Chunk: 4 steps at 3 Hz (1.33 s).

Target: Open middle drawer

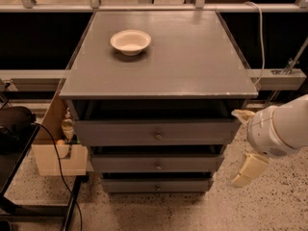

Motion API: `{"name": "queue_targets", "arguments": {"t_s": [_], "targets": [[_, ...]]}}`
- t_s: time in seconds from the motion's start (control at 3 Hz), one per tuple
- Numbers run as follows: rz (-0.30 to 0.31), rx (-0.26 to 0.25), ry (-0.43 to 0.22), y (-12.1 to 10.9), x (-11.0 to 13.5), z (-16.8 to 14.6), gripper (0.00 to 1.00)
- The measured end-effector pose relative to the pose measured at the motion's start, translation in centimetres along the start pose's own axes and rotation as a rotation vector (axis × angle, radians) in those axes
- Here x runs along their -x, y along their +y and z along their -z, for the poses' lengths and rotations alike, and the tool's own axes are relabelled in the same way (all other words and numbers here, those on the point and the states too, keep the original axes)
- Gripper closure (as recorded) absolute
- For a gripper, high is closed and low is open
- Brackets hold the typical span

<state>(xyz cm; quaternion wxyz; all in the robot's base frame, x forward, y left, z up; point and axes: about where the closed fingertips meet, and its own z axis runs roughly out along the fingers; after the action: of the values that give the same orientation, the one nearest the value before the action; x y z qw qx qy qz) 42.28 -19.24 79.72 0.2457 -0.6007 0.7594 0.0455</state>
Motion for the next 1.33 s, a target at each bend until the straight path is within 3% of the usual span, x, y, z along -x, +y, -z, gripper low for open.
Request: {"name": "queue_targets", "arguments": {"t_s": [0.67, 1.33], "targets": [[-0.025, 0.006, 0.026, 0.9, -2.1, -1.9, 0.00], [-0.031, 0.052, -0.017, 3.9, -4.7, -8.5, 0.00]]}}
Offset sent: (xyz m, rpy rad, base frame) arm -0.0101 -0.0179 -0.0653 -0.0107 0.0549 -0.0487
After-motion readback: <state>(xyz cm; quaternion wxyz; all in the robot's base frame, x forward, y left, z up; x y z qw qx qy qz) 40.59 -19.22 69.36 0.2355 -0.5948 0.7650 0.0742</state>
